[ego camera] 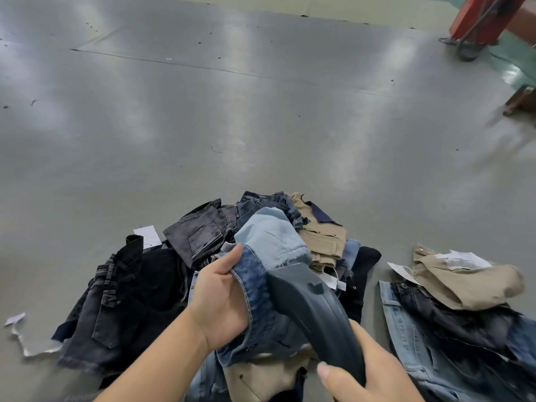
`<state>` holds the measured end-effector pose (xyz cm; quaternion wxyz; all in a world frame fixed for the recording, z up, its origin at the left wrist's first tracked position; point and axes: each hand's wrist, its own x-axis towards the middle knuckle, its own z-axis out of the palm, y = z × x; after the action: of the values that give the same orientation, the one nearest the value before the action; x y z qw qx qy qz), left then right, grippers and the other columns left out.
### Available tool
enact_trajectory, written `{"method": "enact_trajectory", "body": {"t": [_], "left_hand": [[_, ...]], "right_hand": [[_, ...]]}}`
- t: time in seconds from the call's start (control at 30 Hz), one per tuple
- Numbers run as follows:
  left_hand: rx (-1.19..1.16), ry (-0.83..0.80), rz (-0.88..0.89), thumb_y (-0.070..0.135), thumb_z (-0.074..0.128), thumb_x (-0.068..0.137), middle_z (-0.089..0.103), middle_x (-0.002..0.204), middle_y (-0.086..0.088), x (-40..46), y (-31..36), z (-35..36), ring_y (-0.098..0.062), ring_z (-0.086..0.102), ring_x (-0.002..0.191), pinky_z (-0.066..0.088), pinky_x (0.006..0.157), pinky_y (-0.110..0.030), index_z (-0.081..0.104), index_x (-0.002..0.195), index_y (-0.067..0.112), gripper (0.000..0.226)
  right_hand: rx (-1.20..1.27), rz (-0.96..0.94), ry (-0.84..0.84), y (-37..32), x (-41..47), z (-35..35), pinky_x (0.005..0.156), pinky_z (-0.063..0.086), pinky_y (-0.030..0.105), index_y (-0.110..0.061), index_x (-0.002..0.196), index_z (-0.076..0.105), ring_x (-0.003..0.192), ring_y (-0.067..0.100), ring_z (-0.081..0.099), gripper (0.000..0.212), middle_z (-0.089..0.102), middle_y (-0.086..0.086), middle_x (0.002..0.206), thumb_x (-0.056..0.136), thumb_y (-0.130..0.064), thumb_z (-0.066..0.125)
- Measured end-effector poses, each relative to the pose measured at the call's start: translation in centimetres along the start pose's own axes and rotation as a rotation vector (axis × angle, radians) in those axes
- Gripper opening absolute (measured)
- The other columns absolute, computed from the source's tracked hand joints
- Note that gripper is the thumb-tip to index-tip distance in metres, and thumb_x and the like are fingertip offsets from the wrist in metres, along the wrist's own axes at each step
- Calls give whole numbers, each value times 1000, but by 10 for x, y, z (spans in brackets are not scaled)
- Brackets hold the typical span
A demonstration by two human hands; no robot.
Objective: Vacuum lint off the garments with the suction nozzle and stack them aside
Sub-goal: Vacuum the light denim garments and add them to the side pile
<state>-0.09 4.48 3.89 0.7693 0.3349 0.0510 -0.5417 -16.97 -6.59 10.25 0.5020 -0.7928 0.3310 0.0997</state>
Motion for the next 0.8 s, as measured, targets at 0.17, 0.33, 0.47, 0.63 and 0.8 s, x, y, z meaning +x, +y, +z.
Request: {"method": "enact_trajectory", "body": {"t": [0.17,0.33,0.47,0.63,0.8], "left_hand": [[-112,14,65,42,39,89,58,131,-20,0,11,-12,-39,59,116,42,92,-52,62,126,4,58],[-126,29,110,63,41,87,53,139,-17,3,8,-20,-37,51,126,40,103,-54,60,129,8,71],[-150,120,29,77,48,73,59,130,-21,7,1,-25,-40,59,116,47,94,-52,66,119,6,86],[-44,159,96,37,57,79,69,114,-17,7,14,-21,-34,70,92,55,78,-43,74,105,7,43],[455,291,174,-4,61,81,72,96,-16,8,-4,1,-37,68,93,56,85,-45,77,82,8,20]], "right_hand": [[299,-104,242,12,-6,-16,56,51,18,-42,99,67,62,8,67,54,73,-4,71,45,-35,69],[545,-83,367,9,-11,-32,34,45,32,-17,99,64,38,44,53,28,55,30,52,80,3,60],[557,-89,272,9,-15,-33,38,43,37,-10,97,62,37,42,51,22,53,31,52,82,5,57],[535,-156,260,2,-15,-27,43,45,21,-41,98,67,45,27,60,53,60,23,53,56,-9,67],[501,-133,289,4,-14,-27,47,46,24,-46,106,64,52,25,63,57,66,17,60,73,0,74]]}}
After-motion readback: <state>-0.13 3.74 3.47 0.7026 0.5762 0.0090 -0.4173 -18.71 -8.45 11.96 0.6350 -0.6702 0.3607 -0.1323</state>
